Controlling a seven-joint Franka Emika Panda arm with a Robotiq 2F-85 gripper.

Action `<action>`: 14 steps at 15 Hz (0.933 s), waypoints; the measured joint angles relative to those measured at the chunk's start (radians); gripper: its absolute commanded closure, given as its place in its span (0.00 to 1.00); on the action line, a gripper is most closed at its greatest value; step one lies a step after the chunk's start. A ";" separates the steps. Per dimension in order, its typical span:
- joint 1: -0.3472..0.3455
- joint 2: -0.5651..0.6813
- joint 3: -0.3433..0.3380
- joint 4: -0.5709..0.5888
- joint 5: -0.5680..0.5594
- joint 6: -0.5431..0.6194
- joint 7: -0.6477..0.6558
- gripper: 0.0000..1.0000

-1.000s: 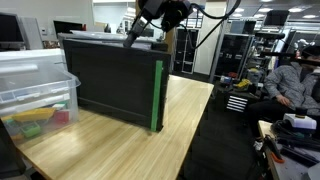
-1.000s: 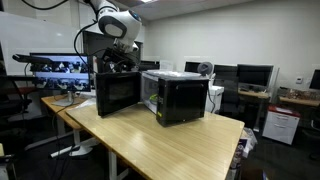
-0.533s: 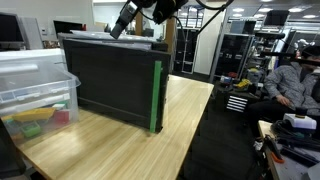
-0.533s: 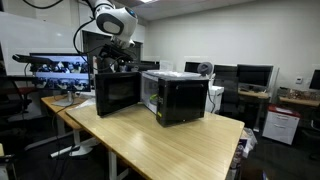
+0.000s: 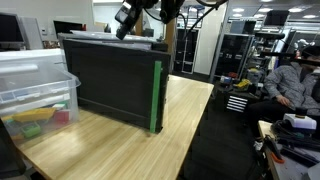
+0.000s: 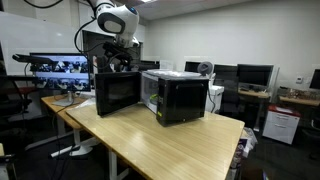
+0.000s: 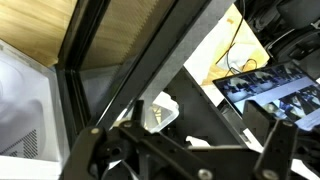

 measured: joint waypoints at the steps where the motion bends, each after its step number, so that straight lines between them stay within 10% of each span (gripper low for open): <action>1: 0.000 0.000 0.000 -0.003 -0.011 0.010 0.042 0.00; 14: 0.028 0.000 0.031 -0.016 -0.355 0.040 0.474 0.00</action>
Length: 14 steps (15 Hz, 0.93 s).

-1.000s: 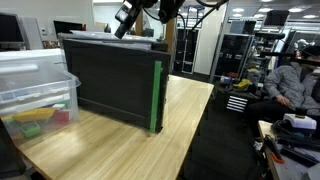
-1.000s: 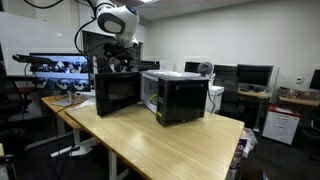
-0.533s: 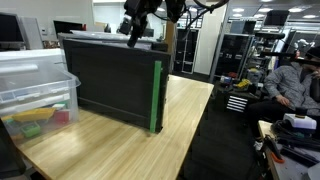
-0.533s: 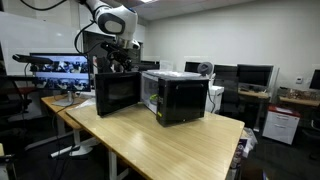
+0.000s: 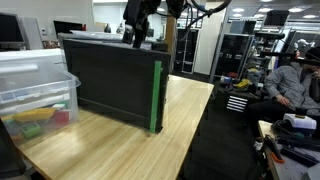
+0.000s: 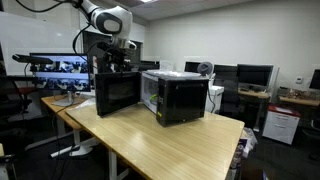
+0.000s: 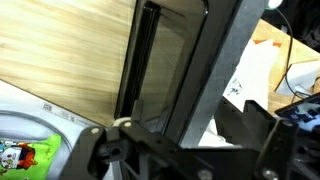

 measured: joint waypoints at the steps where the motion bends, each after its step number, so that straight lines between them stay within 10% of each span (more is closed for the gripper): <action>1: 0.004 0.000 0.005 0.002 -0.030 0.001 0.017 0.00; 14: 0.040 0.002 0.060 0.056 -0.106 0.054 0.064 0.00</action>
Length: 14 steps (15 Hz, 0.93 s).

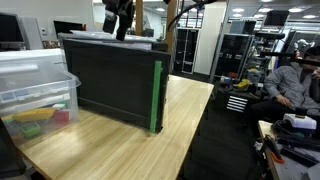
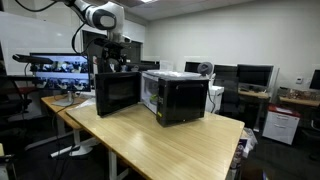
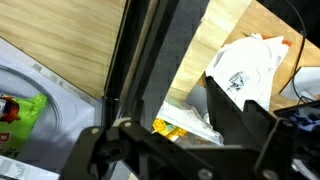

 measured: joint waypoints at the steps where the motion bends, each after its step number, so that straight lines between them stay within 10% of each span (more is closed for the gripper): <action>1: 0.000 0.001 0.001 -0.003 0.001 -0.001 0.000 0.00; 14: -0.001 -0.104 -0.013 -0.122 -0.015 0.036 0.042 0.00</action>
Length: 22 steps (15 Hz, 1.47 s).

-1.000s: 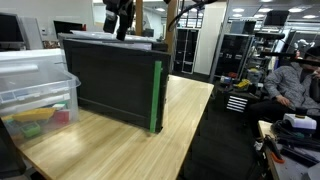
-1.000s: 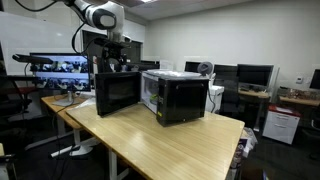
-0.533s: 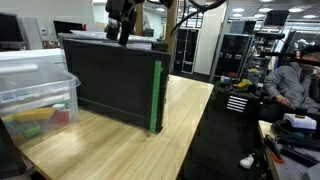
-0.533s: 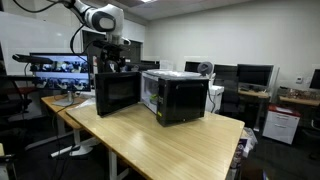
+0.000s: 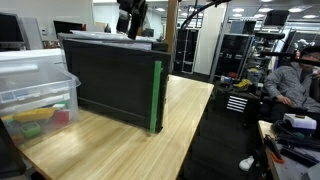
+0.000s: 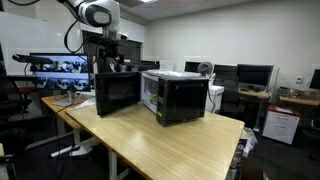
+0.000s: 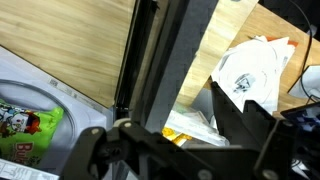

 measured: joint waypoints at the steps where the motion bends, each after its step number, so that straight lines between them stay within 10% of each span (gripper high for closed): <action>1: 0.000 -0.009 0.000 -0.012 -0.002 0.002 0.004 0.00; 22: 0.058 -0.013 0.023 -0.107 -0.010 0.110 0.012 0.00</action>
